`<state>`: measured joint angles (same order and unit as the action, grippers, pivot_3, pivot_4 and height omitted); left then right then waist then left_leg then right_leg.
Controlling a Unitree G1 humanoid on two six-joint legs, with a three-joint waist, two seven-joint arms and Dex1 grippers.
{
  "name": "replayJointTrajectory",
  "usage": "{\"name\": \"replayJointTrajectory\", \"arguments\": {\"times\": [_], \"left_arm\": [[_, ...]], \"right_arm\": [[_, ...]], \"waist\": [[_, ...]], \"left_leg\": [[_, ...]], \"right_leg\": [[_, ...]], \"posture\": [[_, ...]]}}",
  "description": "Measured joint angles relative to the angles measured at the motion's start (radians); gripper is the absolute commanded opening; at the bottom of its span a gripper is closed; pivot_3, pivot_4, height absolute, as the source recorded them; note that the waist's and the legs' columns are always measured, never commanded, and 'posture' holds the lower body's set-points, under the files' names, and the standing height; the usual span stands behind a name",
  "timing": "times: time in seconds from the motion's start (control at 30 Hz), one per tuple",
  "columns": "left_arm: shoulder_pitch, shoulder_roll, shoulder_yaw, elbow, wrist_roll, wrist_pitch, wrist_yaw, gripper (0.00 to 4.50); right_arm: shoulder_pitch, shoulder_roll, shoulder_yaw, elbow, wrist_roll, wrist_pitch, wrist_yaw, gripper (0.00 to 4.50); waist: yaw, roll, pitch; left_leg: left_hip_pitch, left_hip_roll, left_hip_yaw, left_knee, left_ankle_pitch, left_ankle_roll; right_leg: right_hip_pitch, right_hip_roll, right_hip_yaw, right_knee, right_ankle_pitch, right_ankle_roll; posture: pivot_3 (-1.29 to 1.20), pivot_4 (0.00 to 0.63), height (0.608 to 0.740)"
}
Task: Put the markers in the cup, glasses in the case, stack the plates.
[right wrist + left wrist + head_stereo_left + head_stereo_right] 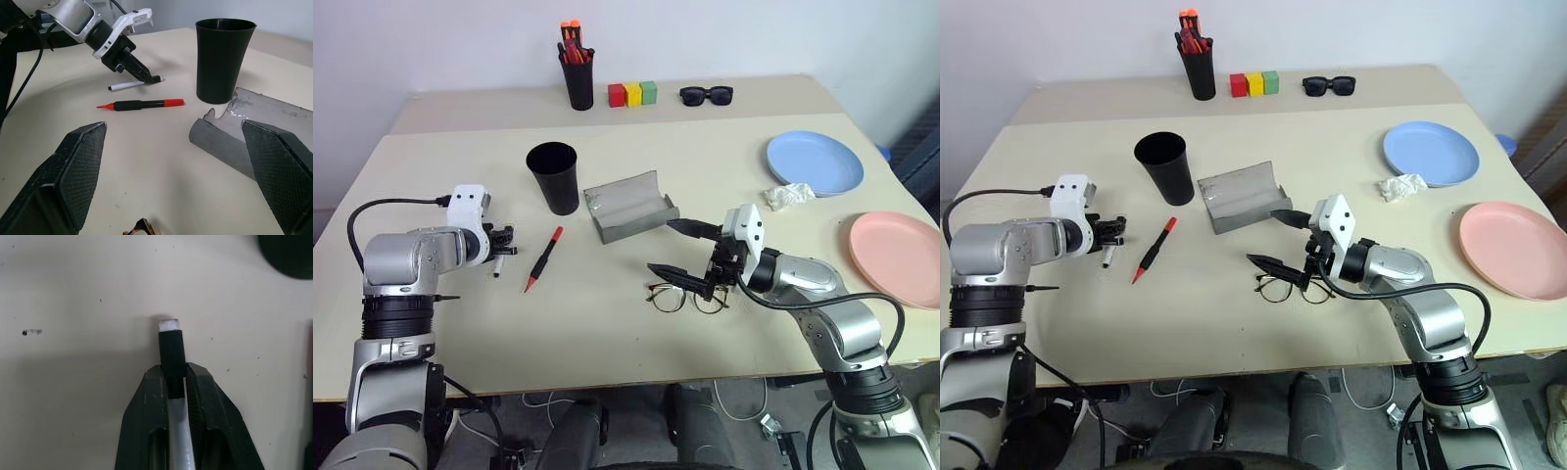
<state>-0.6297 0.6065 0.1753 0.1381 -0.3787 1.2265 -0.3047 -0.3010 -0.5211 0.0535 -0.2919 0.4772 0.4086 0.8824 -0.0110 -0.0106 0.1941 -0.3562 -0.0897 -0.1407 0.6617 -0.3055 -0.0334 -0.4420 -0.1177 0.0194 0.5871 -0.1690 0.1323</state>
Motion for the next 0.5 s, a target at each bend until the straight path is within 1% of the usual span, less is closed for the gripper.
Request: {"name": "replayJointTrajectory", "arguments": {"times": [0.07,0.17,0.23,0.3,0.37,0.5], "left_arm": [[0.000,0.000,0.000,-0.001,0.001,-0.003,0.001,0.03],[0.020,-0.004,0.034,-0.007,0.010,-0.096,0.015,0.03],[0.035,-0.033,0.102,-0.023,0.011,-0.237,0.023,0.03],[0.040,-0.067,0.166,-0.040,0.004,-0.434,0.003,0.03],[0.023,-0.094,0.212,-0.052,-0.005,-0.559,0.010,0.03],[-0.052,-0.110,0.225,-0.046,0.018,-0.775,0.017,0.03]], "right_arm": [[0.001,0.000,0.000,0.000,-0.002,-0.001,0.001,4.50],[-0.001,0.000,0.000,0.002,-0.003,-0.003,0.003,4.50],[-0.002,-0.002,0.000,0.007,-0.004,-0.006,0.006,4.50],[-0.007,-0.002,0.000,0.019,-0.004,-0.010,0.011,4.50],[-0.018,-0.003,-0.001,0.033,-0.004,-0.013,0.018,4.50],[-0.047,-0.003,-0.001,0.066,-0.004,-0.016,0.029,4.50]], "waist": [[0.000,0.000,0.000],[-0.002,0.000,0.000],[-0.002,0.000,0.000],[0.001,0.000,0.000],[0.002,0.000,0.000],[0.005,-0.001,0.000]], "left_leg": [[0.000,0.000,0.000,0.000,0.000,0.000],[0.000,0.000,0.000,0.000,0.000,0.000],[-0.001,0.001,0.000,0.000,0.000,-0.001],[-0.001,0.001,0.000,0.000,0.002,-0.005],[-0.001,0.000,0.000,0.000,0.002,-0.004],[-0.001,0.000,0.000,0.001,0.001,-0.002]], "right_leg": [[0.000,0.000,0.000,0.000,0.000,0.000],[0.000,0.000,0.000,0.000,0.000,0.000],[-0.001,0.000,0.000,0.000,0.000,0.000],[-0.001,0.000,0.000,-0.001,0.001,-0.001],[0.000,-0.001,0.000,-0.001,0.001,-0.001],[0.000,-0.001,0.000,-0.002,0.002,0.000]], "posture": [[0.00,0.150,0.740],[0.00,0.150,0.740],[0.00,0.150,0.740],[0.00,0.150,0.740],[0.00,0.150,0.740],[0.00,0.150,0.740]]}}
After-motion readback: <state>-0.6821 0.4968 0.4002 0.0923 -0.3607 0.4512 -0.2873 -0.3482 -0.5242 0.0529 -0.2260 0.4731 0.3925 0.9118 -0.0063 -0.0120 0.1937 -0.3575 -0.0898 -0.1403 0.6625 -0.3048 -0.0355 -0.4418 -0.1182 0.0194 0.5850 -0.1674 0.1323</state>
